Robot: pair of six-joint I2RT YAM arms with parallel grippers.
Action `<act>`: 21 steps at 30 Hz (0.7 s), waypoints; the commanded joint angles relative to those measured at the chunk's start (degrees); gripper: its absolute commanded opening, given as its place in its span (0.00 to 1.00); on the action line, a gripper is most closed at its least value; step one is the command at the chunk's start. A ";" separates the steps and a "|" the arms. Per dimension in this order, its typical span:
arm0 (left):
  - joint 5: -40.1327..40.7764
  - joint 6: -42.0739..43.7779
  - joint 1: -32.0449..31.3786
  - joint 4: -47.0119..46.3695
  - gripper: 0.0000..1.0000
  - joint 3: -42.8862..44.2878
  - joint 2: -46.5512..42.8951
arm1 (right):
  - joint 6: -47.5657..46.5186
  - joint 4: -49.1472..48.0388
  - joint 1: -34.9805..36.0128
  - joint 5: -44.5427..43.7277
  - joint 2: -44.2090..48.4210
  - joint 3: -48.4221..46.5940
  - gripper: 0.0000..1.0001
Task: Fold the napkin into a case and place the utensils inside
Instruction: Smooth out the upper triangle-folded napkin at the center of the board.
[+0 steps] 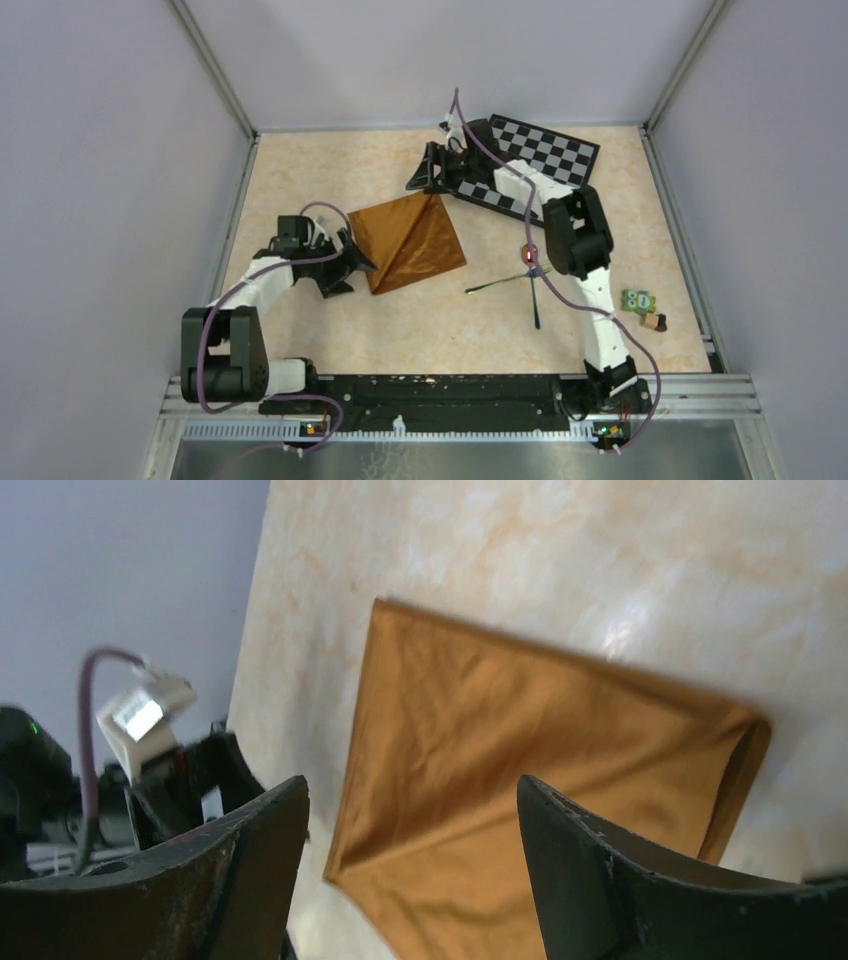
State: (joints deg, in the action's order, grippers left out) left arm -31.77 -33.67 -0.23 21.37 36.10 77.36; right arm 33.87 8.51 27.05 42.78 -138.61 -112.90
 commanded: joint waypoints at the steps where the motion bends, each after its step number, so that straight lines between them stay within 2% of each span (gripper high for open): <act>1: -1.23 2.93 5.24 2.76 0.99 7.67 -4.69 | -4.14 -1.55 3.19 -5.33 17.90 13.56 0.75; 5: 1.32 4.90 8.07 -1.29 0.99 14.72 1.23 | -4.40 -4.49 8.72 -9.52 23.02 24.80 0.70; 7: 2.21 5.73 8.06 -2.24 0.93 19.31 7.16 | -4.45 -4.84 11.05 -11.45 24.03 28.10 0.68; 11: 4.38 7.08 7.06 0.65 0.73 29.45 19.59 | -6.59 -2.77 14.82 -13.89 25.03 30.34 0.63; 14: 10.99 7.12 4.62 2.29 0.71 34.31 25.63 | -9.43 -0.40 16.83 -17.56 26.12 30.85 0.62; 18: 14.33 5.44 1.74 2.22 0.65 37.65 29.33 | -12.03 -0.03 18.98 -22.02 27.59 32.66 0.64; 21: 19.18 5.41 -1.57 4.07 0.64 40.69 32.25 | -12.73 0.54 19.59 -22.74 27.27 32.86 0.64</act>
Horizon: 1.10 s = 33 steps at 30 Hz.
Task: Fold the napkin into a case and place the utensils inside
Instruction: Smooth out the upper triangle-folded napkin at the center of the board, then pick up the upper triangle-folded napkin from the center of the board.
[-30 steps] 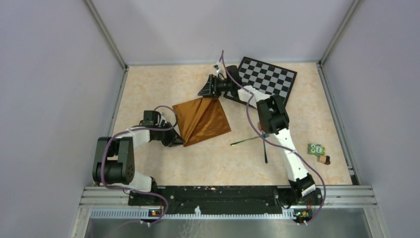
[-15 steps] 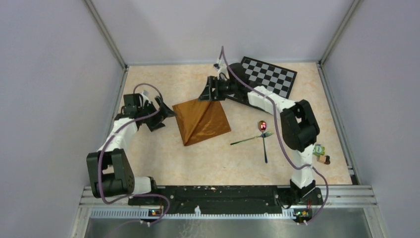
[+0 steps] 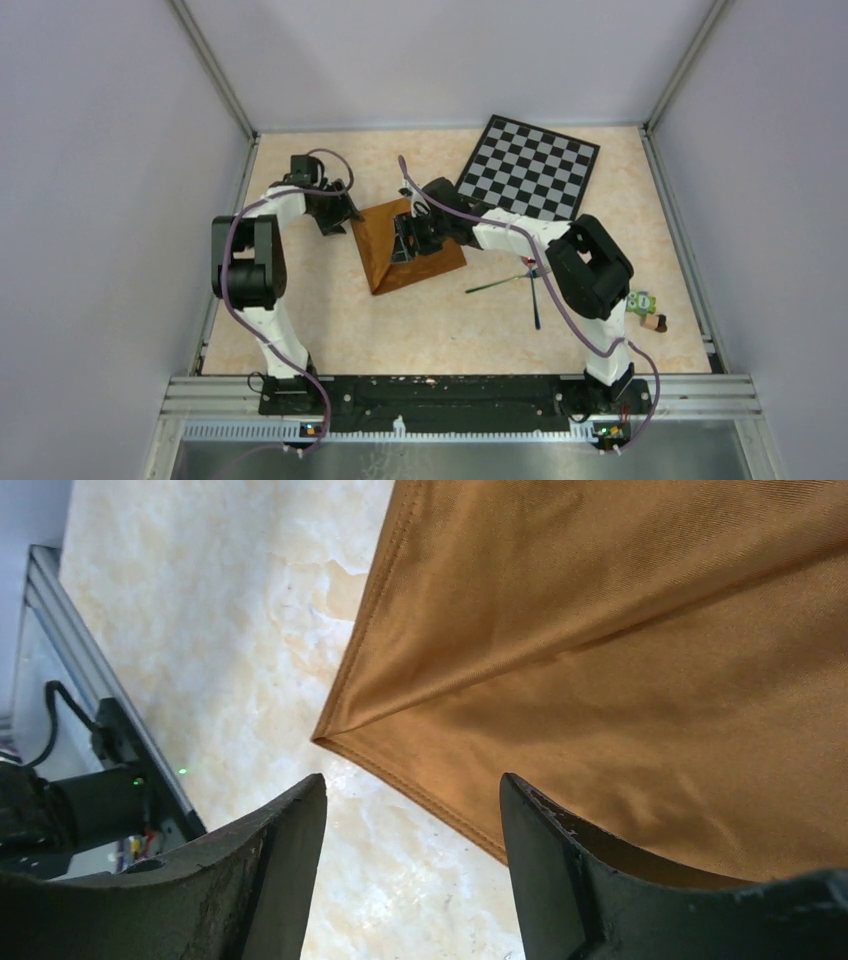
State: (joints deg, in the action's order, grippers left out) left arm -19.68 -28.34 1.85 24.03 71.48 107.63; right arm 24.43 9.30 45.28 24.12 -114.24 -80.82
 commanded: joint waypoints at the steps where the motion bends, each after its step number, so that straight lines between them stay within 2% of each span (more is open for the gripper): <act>1: 9.00 0.12 -4.49 2.47 0.63 6.33 3.03 | -3.28 -0.25 1.47 -4.08 2.88 0.88 0.64; 4: 14.34 -0.62 -5.90 6.58 0.54 9.17 5.67 | -3.35 -0.64 1.89 -4.54 3.50 1.42 0.63; 8: 18.84 -1.02 -6.58 8.41 0.53 8.92 6.00 | -4.77 -0.95 3.18 -7.92 4.80 2.28 0.63; 11: 19.19 -0.77 -6.74 9.06 0.52 8.89 6.26 | -6.41 -1.82 5.04 -12.21 5.06 2.63 0.65; 14: 21.53 -0.39 -7.11 9.43 0.57 9.02 5.74 | -6.97 -1.79 6.53 -13.84 4.09 1.66 0.66; 21: 22.80 0.09 -7.64 8.34 0.59 7.79 1.77 | -6.03 -2.59 7.70 -14.01 3.11 1.89 0.65; 25: 22.88 0.29 -7.65 5.48 0.67 5.13 -3.46 | -6.04 -2.85 7.72 -14.01 3.12 2.93 0.64; 29: 24.79 0.00 -7.56 4.43 0.71 3.73 -5.44 | -5.92 -3.21 7.73 -13.76 3.20 3.64 0.63; 33: 25.48 -0.94 -7.54 6.44 0.66 5.45 -2.62 | -5.59 -4.11 7.72 -13.37 3.74 4.81 0.63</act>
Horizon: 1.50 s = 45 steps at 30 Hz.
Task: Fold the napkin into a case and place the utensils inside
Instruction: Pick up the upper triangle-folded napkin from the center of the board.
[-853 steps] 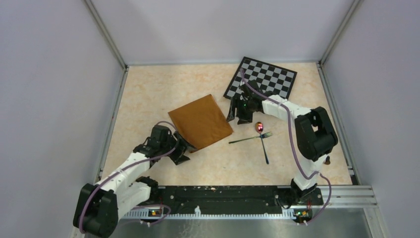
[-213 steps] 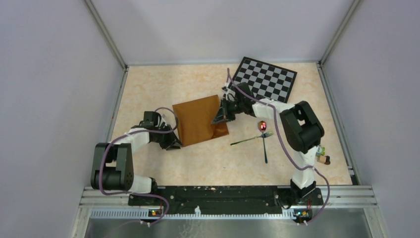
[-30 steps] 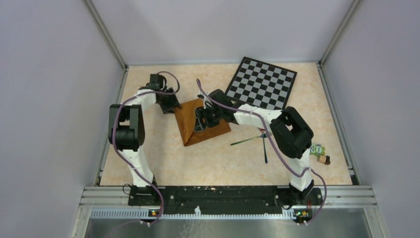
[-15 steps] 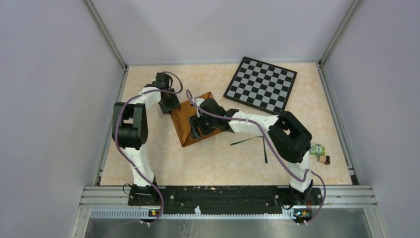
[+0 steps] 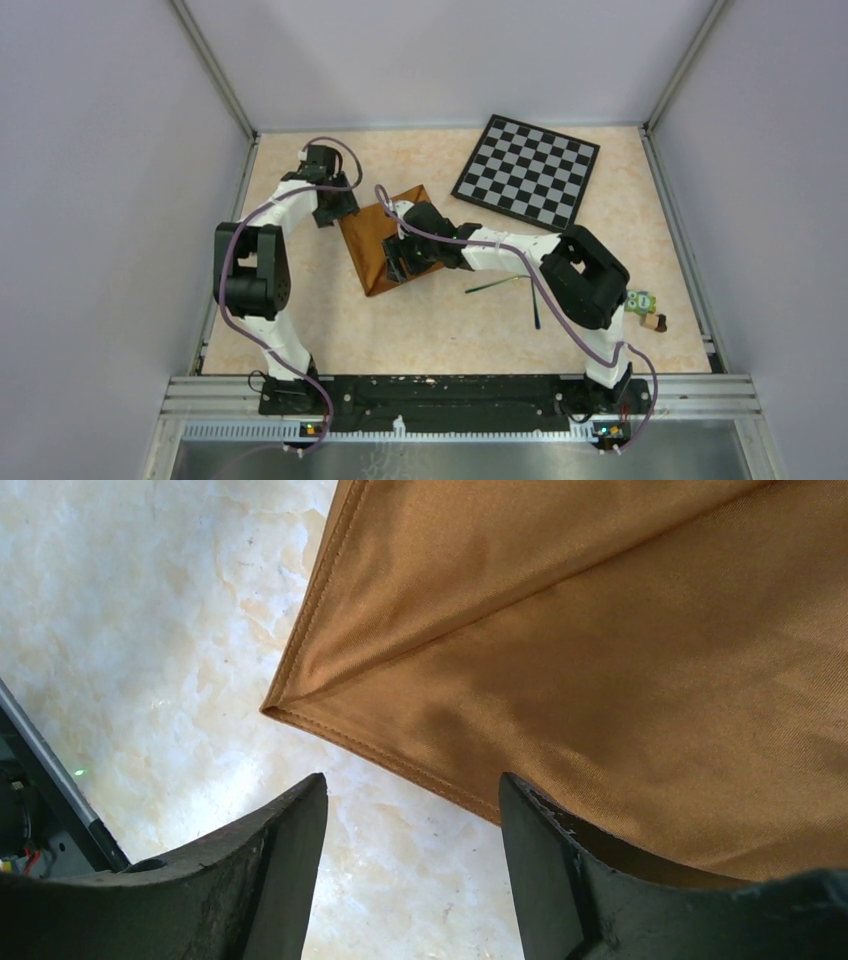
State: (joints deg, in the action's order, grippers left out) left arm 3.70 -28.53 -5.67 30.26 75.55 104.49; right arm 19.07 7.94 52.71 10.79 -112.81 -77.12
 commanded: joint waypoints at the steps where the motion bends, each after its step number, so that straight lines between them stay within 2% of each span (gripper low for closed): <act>1: 2.22 -1.30 -0.02 1.10 0.65 2.04 1.47 | -0.12 -3.02 0.33 0.02 2.60 1.40 0.63; 4: 1.97 -2.30 -0.04 1.65 0.60 2.76 3.54 | 0.10 -3.53 0.29 -0.06 3.46 2.02 0.62; 11: 3.87 -3.05 -0.30 3.73 0.58 3.40 6.87 | 0.16 -3.47 0.29 0.15 3.72 1.82 0.62; 16: 4.61 -3.57 -0.31 4.29 0.52 2.35 9.27 | -0.78 -2.44 0.97 -1.60 3.80 0.67 0.62; 23: 2.37 -3.23 -0.23 3.13 0.25 1.92 11.96 | -6.02 -1.25 6.26 -11.58 3.65 -1.08 0.70; 27: -1.33 -2.61 -0.13 1.10 0.19 1.29 12.01 | -10.53 -7.14 10.76 -19.85 3.88 1.05 0.73; 30: -3.27 -1.84 -0.13 0.71 0.11 1.54 12.31 | -13.50 -9.09 13.58 -23.17 1.89 -0.71 0.68; 32: -4.24 -1.99 -0.06 0.89 0.00 1.30 12.07 | -13.96 -8.15 14.22 -23.77 -0.39 -3.63 0.62; 34: -6.70 -3.19 0.05 1.67 0.00 1.11 11.77 | -13.60 -4.08 14.62 -24.08 -3.07 -8.28 0.57; 41: -11.51 -9.20 0.44 5.85 0.00 -1.77 9.57 | -10.26 0.83 17.51 -31.99 -6.63 -12.10 0.58; 45: -13.55 -12.23 1.79 4.76 0.00 -5.93 7.29 | -7.92 3.22 17.52 -32.93 -6.96 -12.18 0.49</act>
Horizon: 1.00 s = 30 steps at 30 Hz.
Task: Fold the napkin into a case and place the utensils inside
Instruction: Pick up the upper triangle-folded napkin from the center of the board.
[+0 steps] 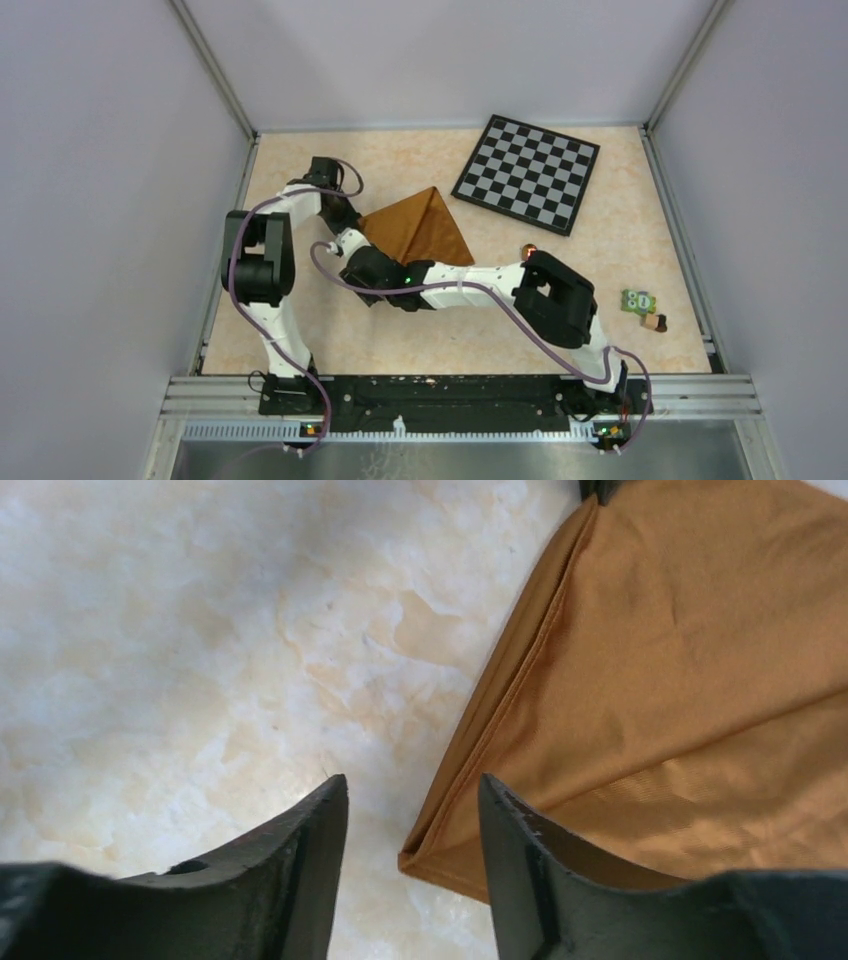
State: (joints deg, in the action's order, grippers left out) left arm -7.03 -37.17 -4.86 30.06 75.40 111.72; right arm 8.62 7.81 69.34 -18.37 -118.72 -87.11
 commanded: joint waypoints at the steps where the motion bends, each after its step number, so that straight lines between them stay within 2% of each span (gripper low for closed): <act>1: -3.01 -4.09 1.33 4.58 0.00 -6.67 -0.34 | 2.87 4.19 0.88 -4.32 -1.00 -2.19 0.46; 11: -2.29 -5.61 1.79 3.67 0.00 -8.97 -1.86 | 3.93 6.59 0.84 -2.81 -0.85 -0.12 0.50; 15: -2.20 -5.76 1.79 3.52 0.00 -8.98 -1.58 | 4.29 7.41 0.67 -1.75 -1.87 -0.49 0.41; 20: -1.92 -5.80 1.79 3.06 0.00 -9.56 -1.78 | 4.75 7.59 -0.37 -0.75 -2.78 -0.65 0.36; 23: -2.06 -5.66 1.79 2.90 0.00 -9.67 -1.47 | 4.76 8.12 -0.66 -0.87 -3.89 -1.24 0.37; 26: -2.33 -5.41 1.79 2.66 0.00 -9.75 -1.25 | 4.66 9.04 -0.95 -2.01 -4.91 -2.20 0.44; 30: -2.57 -4.96 1.79 2.19 0.00 -10.07 -1.24 | 4.75 9.72 -1.43 -2.43 -5.53 -2.62 0.45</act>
State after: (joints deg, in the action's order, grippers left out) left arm -12.73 -43.59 -2.83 28.58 68.77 108.22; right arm 13.17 16.19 68.66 -19.51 -122.52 -87.18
